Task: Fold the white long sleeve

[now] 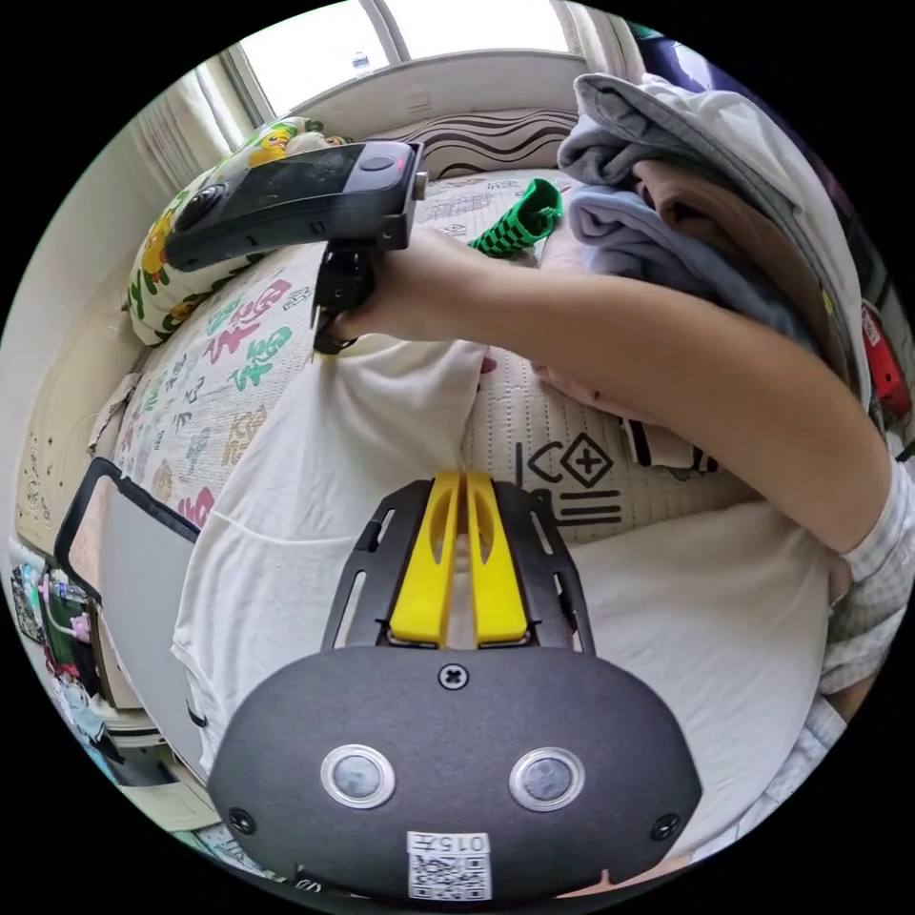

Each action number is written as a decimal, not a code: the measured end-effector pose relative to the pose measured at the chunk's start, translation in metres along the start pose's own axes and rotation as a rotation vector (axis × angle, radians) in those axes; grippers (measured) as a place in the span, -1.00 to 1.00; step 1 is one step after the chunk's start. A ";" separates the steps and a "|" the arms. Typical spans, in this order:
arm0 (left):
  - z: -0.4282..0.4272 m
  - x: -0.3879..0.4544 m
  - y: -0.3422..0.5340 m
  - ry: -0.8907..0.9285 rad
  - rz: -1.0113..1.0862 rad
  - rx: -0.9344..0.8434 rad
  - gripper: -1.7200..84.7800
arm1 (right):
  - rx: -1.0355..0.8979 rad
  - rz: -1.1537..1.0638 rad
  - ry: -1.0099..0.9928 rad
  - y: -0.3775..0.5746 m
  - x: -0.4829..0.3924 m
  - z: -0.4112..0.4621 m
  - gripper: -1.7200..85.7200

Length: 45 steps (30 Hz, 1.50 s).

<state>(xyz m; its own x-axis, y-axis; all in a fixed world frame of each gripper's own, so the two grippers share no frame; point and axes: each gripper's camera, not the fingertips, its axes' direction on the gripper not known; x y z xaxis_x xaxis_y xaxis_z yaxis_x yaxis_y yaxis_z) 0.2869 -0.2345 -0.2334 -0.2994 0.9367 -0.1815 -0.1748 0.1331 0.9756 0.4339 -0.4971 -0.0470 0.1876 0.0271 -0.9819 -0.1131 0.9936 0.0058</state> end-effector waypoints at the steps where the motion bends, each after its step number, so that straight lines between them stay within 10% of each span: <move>1: -0.002 -0.003 0.003 0.012 -0.003 0.002 -0.96 | 0.004 0.014 0.002 0.004 0.004 -0.006 -0.93; 9: -0.093 0.010 0.080 -0.184 -0.084 0.080 -0.96 | 0.189 0.040 0.090 0.089 0.033 -0.142 -0.82; 19: -0.317 0.152 0.439 -0.077 -0.371 0.206 -0.92 | 0.404 -0.398 -0.885 0.366 0.020 -0.339 -0.83; 25: -0.358 0.279 0.633 -0.077 -0.696 0.375 -0.87 | 0.487 -0.054 -0.848 0.538 0.079 -0.347 -0.81; 31: -0.423 0.386 0.673 -0.293 -0.723 0.537 -0.83 | 0.559 0.382 -0.782 0.664 0.142 -0.348 -0.83; 45: -0.332 0.417 0.677 -0.270 -1.006 0.561 -0.72 | 0.451 0.455 -0.855 0.666 0.190 -0.346 -0.70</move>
<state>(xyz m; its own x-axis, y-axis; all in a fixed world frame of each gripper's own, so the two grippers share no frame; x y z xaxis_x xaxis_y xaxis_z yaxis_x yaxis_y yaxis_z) -0.2678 0.1391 0.3100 -0.0433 0.3589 -0.9324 0.2379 0.9101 0.3393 0.0569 0.1320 -0.2949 0.8608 0.2998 -0.4113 -0.0065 0.8145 0.5801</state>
